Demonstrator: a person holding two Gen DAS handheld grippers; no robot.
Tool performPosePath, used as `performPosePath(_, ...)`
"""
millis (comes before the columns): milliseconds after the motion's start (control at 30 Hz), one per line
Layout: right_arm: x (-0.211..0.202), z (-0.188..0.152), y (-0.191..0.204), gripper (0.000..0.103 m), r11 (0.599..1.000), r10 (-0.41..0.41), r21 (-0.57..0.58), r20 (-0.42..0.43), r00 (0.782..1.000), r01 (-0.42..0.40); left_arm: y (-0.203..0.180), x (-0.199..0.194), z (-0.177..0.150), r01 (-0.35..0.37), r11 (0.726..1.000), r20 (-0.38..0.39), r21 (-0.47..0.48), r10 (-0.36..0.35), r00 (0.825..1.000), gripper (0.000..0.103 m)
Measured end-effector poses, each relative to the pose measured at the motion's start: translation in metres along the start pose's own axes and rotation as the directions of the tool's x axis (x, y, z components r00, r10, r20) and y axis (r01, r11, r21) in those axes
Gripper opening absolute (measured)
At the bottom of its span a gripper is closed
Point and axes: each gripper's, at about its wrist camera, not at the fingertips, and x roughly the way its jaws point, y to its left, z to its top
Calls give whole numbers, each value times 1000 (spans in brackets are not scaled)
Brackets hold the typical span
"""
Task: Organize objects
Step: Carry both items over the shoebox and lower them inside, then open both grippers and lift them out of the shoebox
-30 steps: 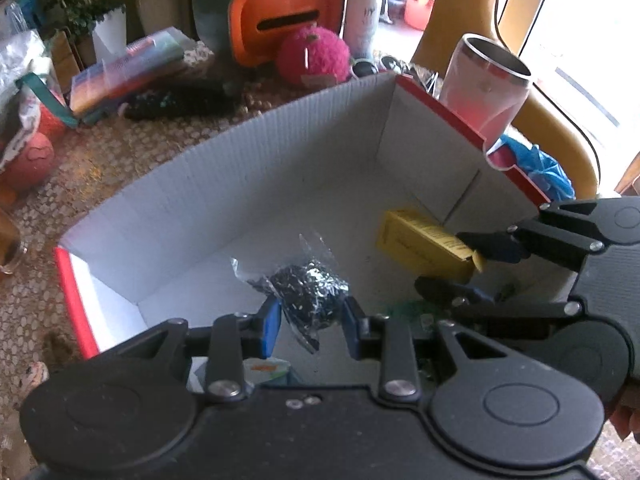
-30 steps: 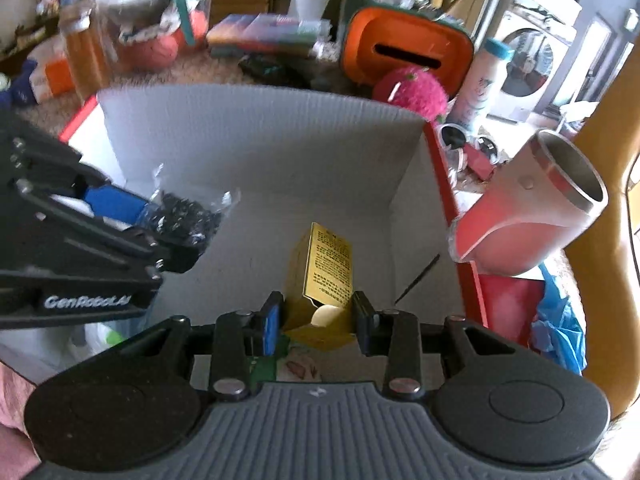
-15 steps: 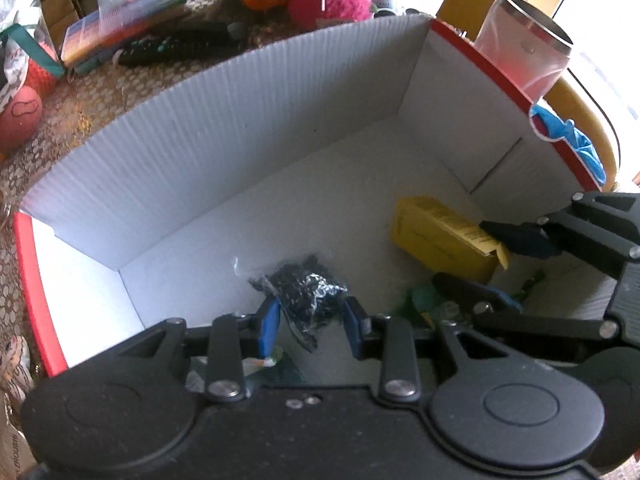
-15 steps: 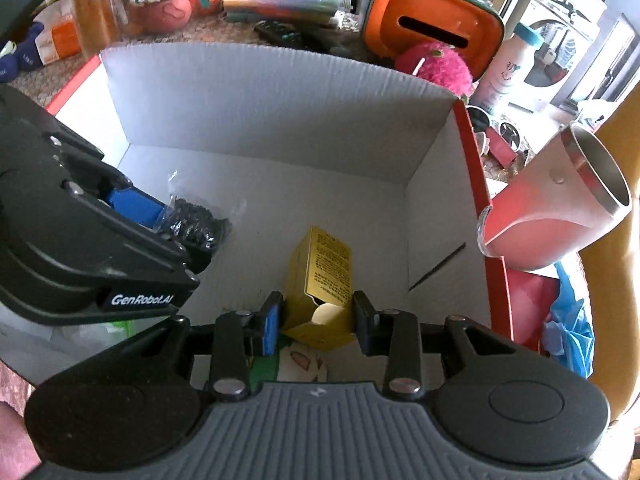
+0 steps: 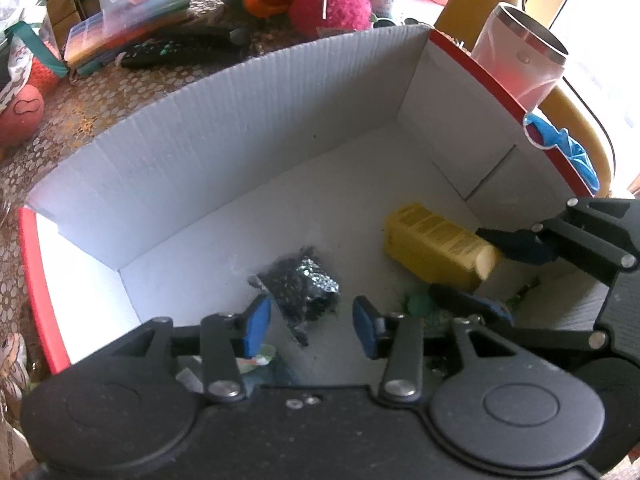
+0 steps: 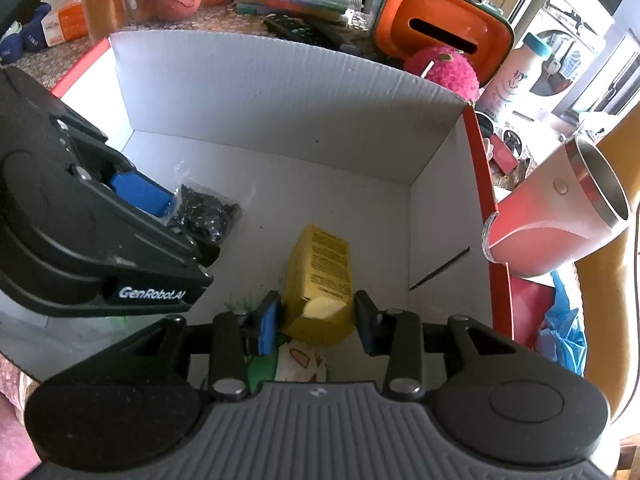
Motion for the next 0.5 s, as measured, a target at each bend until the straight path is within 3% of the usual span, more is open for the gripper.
performPosePath(300, -24, -3, 2, 43, 1000, -10, -3, 38, 999, 10, 6, -33, -7, 35, 999, 67, -7, -34, 997, 48)
performPosePath(400, -37, -5, 2, 52, 1000, -6, 16, 63, 998, 5, 7, -45, -15, 30, 1000, 91, -2, -30, 995, 48)
performPosePath(500, -52, -8, 5, 52, 1000, -9, 30, 95, 995, 7, 11, -60, -24, 32, 1000, 121, 2, -32, 992, 48)
